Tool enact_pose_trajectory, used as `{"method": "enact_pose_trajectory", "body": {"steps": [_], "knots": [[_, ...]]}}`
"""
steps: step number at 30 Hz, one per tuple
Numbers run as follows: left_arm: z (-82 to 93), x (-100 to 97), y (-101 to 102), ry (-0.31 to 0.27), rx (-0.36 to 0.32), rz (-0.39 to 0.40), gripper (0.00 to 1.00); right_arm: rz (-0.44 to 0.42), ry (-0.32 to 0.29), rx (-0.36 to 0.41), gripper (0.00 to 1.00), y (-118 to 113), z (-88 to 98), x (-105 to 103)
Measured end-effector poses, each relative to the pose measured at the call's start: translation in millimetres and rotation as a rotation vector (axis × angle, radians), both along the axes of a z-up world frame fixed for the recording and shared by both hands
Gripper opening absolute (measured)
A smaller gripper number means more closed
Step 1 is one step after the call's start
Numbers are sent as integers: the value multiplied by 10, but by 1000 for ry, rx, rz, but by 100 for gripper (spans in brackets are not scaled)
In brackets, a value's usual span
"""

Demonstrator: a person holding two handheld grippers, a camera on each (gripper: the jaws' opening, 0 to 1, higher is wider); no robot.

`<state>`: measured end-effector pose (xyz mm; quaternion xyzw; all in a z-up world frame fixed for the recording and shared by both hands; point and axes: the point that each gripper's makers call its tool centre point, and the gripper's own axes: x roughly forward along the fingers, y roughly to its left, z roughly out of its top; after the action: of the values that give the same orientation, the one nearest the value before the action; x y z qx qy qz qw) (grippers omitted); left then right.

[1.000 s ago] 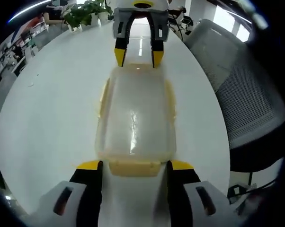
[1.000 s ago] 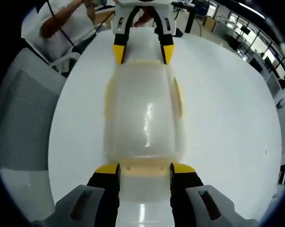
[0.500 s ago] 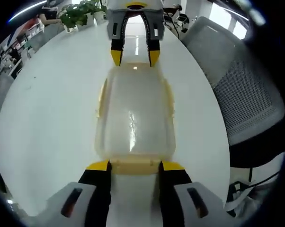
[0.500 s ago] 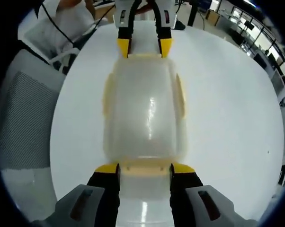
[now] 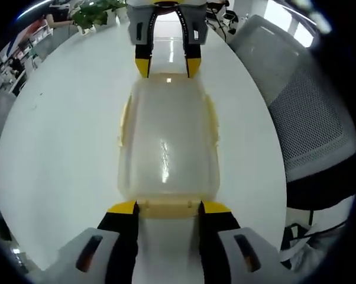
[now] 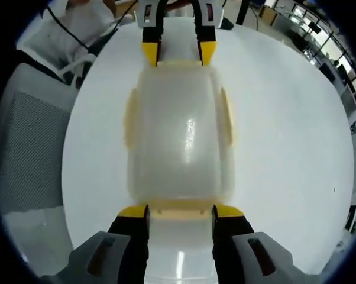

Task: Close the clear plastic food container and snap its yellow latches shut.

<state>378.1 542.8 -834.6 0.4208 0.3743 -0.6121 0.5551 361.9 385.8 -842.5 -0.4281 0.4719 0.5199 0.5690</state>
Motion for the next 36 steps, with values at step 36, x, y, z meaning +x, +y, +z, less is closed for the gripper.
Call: {"method": "enact_pose_trajectory", "body": {"steps": [36], "knots": [[348,-39,83,-17,-5,20,37,-15,-10,118,38,65,373,-39]]}}
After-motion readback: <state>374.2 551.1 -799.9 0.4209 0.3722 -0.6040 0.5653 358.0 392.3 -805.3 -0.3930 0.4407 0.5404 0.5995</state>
